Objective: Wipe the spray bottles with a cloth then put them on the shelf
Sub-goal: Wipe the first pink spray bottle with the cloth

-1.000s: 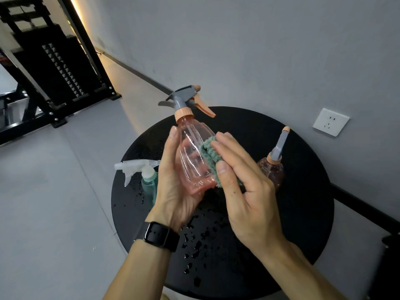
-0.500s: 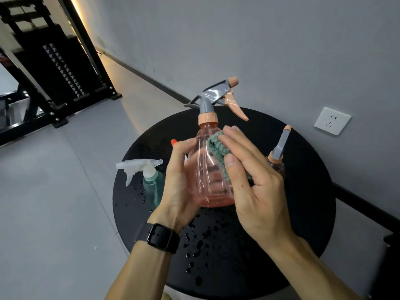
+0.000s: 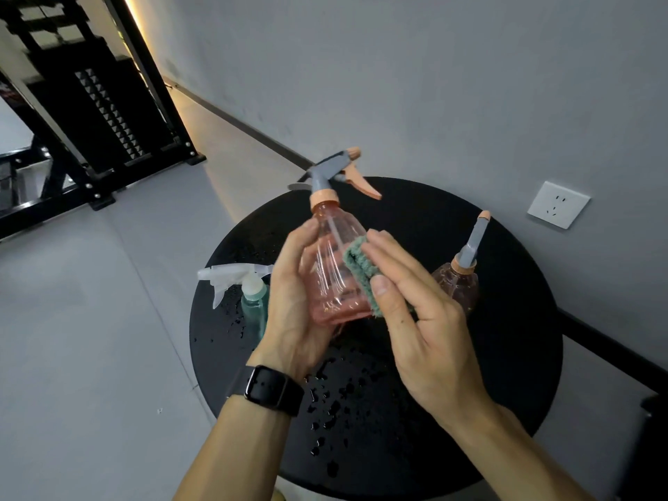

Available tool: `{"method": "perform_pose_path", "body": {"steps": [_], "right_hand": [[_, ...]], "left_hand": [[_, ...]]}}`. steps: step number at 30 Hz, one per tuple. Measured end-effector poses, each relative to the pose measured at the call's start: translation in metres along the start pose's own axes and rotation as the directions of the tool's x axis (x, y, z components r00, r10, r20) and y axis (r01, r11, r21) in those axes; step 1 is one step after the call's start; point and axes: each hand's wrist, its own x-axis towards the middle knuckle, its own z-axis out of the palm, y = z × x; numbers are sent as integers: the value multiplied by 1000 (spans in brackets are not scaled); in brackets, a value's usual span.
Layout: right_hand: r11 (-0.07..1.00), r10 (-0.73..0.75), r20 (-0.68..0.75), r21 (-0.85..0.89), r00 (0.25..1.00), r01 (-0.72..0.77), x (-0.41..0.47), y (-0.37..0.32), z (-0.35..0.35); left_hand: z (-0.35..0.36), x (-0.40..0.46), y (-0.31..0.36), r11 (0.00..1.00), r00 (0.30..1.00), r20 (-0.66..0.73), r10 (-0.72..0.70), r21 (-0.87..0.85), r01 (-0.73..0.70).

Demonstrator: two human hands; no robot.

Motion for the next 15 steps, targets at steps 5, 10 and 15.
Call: {"method": "perform_pose_path", "body": {"steps": [5,10,15], "right_hand": [[1000,-4,2,-20,1000,4,-2,0,-1],[992,119,-203,59,972,-109,0,-1,-6],[997,67,-347,47,935,-54,6,-10,-4]], "left_hand": [[-2,4,8,990,994,-68,84,-107,-91],[-2,7,15,984,985,-84,147,-83,-154],[4,8,13,980,978,-91,186,-51,-191]]}}
